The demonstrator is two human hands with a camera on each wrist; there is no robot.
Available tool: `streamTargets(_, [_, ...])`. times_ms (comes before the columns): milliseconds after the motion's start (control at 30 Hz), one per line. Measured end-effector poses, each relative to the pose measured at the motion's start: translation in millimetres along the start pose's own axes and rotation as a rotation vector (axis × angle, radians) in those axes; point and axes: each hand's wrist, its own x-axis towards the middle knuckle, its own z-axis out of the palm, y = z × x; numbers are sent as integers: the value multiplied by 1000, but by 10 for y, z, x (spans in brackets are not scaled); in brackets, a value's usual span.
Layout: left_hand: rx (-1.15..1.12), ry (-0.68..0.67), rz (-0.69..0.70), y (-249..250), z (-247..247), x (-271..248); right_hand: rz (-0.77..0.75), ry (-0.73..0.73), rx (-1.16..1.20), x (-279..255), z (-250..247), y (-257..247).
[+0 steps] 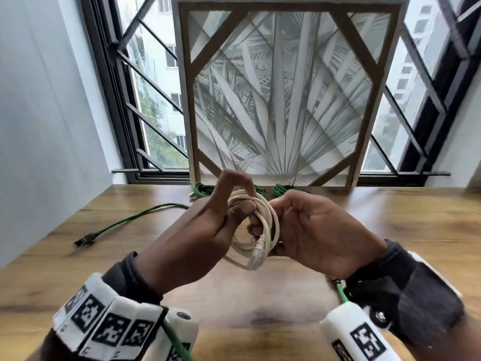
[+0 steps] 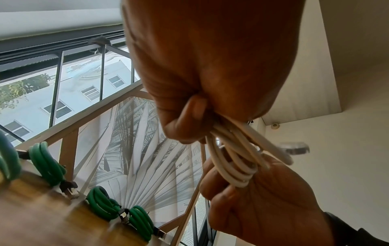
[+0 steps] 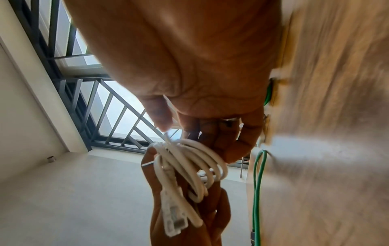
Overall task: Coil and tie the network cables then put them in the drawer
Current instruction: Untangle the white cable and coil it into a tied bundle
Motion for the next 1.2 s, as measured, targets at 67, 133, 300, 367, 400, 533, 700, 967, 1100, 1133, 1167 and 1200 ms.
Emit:
streamTargets(67, [11, -8, -26, -14, 6, -6, 9, -41, 42, -9, 25, -20])
streamTargets(133, [10, -24, -30, -18, -4, -7, -9, -39, 7, -14, 40, -13])
streamTargets(300, [-59, -76, -3, 22, -56, 5, -76, -12, -69, -41, 82, -8])
streamTargets(367, [-149, -65, 6, 29, -58, 1, -63, -29, -13, -50, 98, -34])
streamTargets(400, [-172, -52, 10, 24, -54, 4, -53, -42, 5, -48, 103, -42])
streamTargets(533, [-290, 8, 54, 27, -11, 35, -51, -64, 56, -53, 121, -32])
streamTargets(700, [-560, 38, 83, 28, 21, 30, -66, -51, 31, -76, 120, -34])
streamTargets(967, [-636, 105, 68, 10, 53, 35, -159, 16, -162, -116, 95, -76])
streamTargets(1100, [-627, 122, 10, 44, 65, 33, -210, 52, -232, -109, 68, -92])
streamTargets(1133, [-633, 131, -4, 44, 66, 33, -229, 66, -230, -113, 47, -104])
streamTargets(1167, [-642, 136, -15, 45, 65, 33, -250, 73, -221, -118, 21, -115])
streamTargets(1200, [-649, 143, -26, 45, 62, 33, -272, 68, -211, -128, -5, -126])
